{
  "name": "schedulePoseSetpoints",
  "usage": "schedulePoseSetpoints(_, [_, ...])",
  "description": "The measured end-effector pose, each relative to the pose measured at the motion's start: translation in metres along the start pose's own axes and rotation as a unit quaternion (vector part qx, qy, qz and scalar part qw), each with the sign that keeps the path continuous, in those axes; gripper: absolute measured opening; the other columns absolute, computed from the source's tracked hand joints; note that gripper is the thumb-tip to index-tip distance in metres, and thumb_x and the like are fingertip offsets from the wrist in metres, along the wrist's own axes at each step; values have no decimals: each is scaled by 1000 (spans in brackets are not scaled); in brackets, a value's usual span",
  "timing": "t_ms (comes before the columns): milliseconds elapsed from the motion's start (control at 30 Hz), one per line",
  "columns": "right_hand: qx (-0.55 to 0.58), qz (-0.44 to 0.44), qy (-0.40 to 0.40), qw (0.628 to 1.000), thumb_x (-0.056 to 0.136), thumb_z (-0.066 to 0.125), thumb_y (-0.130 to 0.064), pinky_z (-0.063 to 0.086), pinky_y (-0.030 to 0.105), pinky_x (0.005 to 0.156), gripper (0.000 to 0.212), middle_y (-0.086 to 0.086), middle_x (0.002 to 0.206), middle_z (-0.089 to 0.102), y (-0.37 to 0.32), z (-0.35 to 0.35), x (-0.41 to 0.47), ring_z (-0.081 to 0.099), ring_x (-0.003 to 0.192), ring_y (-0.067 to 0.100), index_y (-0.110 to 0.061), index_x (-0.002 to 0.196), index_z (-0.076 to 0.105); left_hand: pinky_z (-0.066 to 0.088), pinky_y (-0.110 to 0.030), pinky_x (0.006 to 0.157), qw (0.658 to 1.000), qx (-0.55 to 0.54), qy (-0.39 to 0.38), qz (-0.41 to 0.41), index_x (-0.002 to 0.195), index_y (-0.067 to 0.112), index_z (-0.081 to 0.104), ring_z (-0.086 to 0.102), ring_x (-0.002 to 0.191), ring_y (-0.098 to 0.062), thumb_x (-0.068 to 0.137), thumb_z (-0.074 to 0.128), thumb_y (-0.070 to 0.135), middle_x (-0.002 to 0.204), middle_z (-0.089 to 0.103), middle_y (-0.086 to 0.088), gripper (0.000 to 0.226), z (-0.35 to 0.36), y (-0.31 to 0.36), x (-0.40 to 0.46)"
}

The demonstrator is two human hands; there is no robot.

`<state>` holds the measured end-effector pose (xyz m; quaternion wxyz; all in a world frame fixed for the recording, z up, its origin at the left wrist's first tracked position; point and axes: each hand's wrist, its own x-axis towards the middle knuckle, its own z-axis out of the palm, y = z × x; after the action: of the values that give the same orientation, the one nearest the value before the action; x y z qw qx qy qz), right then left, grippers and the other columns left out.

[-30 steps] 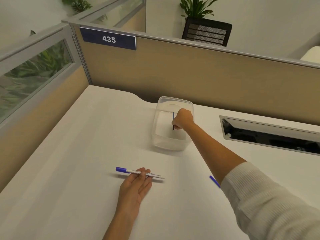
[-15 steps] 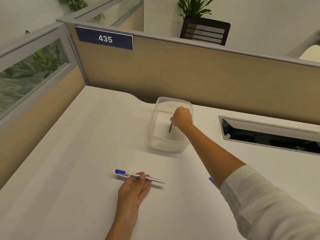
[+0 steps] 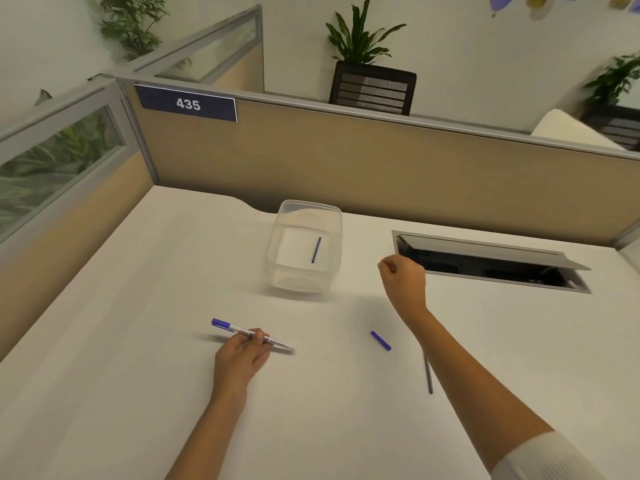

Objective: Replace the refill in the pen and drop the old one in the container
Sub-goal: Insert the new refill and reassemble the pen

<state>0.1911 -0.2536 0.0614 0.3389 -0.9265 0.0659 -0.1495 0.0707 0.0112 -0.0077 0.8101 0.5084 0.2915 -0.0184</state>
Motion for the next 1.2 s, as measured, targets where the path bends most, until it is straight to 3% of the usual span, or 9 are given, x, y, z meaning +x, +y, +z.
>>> schedulePoseSetpoints(133, [-38, 86, 4, 996, 90, 59, -15, 45, 27, 78, 20, 16, 107, 65, 60, -19, -53, 62, 90, 26, -4, 105, 64, 49, -37, 89, 1000, 17, -2, 7, 100, 0, 61, 66, 83, -19, 89, 58, 7, 90, 67, -11, 13, 3, 2, -5])
schedulePoseSetpoints(267, [-53, 153, -5, 987, 87, 64, -26, 47, 40, 88, 36, 16, 119, 56, 94, -36, -101, 55, 105, 32, -3, 115, 59, 48, -38, 90, 999, 31, -4, 11, 91, 4, 62, 65, 81, -19, 90, 57, 7, 88, 65, -10, 5, 5, 4, -11])
schedulePoseSetpoints(333, [-61, 177, -31, 982, 84, 65, -32, 46, 39, 84, 40, 15, 113, 54, 101, -41, -118, 53, 104, 33, -3, 111, 60, 48, -37, 89, 999, 36, -2, 13, 87, 6, 63, 65, 80, -17, 90, 58, 7, 87, 65, -9, 6, 5, 4, -14])
schedulePoseSetpoints(433, [-61, 158, -55, 984, 84, 66, -27, 39, 32, 67, 27, 13, 97, 51, 104, -47, -135, 51, 84, 31, -1, 82, 61, 48, -38, 90, 999, 39, 1, 16, 91, 5, 62, 65, 79, -16, 90, 58, 7, 87, 65, -9, 5, 5, 5, -18])
schedulePoseSetpoints(567, [-86, 152, -70, 982, 90, 55, -12, 35, 29, 60, 20, 14, 90, 55, 103, -53, -143, 53, 69, 27, 1, 78, 64, 49, -37, 88, 999, 41, -1, 18, 89, 6, 62, 70, 67, -8, 89, 59, 8, 85, 65, -8, 4, 3, 6, -24])
schedulePoseSetpoints(700, [-104, 152, -81, 979, 86, 52, -8, 33, 28, 52, 20, 11, 73, 61, 92, -58, -147, 50, 62, 24, -6, 67, 57, 54, -33, 77, 999, 24, -23, -3, 88, 10, 64, 70, 80, -15, 88, 62, 16, 92, 67, -6, 5, -2, 8, -31])
schedulePoseSetpoints(900, [137, 184, -34, 973, 84, 61, -10, 49, 20, 62, 9, 5, 78, 69, 42, -67, -162, 66, 71, 21, -11, 92, 63, 60, -27, 65, 997, -42, -54, -19, 93, 6, 62, 74, 78, -15, 88, 62, 14, 94, 69, -8, 9, 6, 4, -56])
schedulePoseSetpoints(1067, [435, 238, -35, 868, 86, 62, -8, 57, 20, 62, 19, 13, 84, 72, -15, -78, -173, 73, 75, 19, -15, 103, 62, 58, -25, 58, 988, -121, -85, -46, 90, 6, 64, 74, 77, -17, 86, 62, 10, 79, 76, -5, 6, 32, 3, -88])
schedulePoseSetpoints(1200, [546, 257, -28, 797, 88, 62, -7, 59, 22, 64, 17, 14, 90, 72, -46, -88, -179, 73, 80, 23, -9, 104, 61, 58, -25, 58, 977, -172, -101, -69, 88, 5, 65, 74, 76, -16, 87, 60, 10, 76, 77, -7, 7, 52, 3, -109])
